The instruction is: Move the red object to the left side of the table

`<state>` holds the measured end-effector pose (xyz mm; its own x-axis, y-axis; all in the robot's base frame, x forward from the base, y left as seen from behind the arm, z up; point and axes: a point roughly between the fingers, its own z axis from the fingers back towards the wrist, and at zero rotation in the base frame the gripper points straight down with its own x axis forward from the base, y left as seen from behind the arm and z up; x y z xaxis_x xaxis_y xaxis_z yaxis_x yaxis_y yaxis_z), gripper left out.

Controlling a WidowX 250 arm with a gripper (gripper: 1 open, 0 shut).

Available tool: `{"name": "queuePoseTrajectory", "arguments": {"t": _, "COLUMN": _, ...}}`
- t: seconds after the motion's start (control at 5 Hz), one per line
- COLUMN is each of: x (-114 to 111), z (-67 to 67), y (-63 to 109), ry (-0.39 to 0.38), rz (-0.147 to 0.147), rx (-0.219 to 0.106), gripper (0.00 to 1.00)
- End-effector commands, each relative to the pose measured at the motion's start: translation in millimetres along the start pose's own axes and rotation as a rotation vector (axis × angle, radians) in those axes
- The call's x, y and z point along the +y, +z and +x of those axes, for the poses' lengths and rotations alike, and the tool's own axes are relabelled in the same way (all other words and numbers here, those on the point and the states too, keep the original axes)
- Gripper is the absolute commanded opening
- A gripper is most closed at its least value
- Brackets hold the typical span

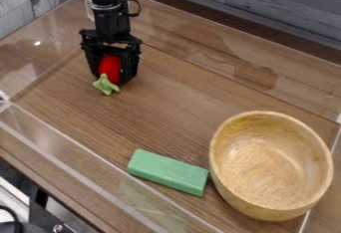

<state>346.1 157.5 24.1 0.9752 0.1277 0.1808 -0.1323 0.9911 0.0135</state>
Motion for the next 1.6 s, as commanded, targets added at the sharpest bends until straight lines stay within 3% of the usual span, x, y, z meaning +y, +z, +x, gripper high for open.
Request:
{"name": "queuePoseTrajectory", "arguments": {"t": 0.0, "x": -2.2, "z": 10.8, "y": 25.2, "ry": -0.015, "rz": 0.020, "rx": -0.061, "gripper": 1.00}}
{"name": "queuePoseTrajectory", "arguments": {"t": 1.4, "x": -6.9, "z": -0.1, "y": 39.3, "ry": 0.002, "rz": 0.017, "rx": -0.042, "gripper": 1.00}}
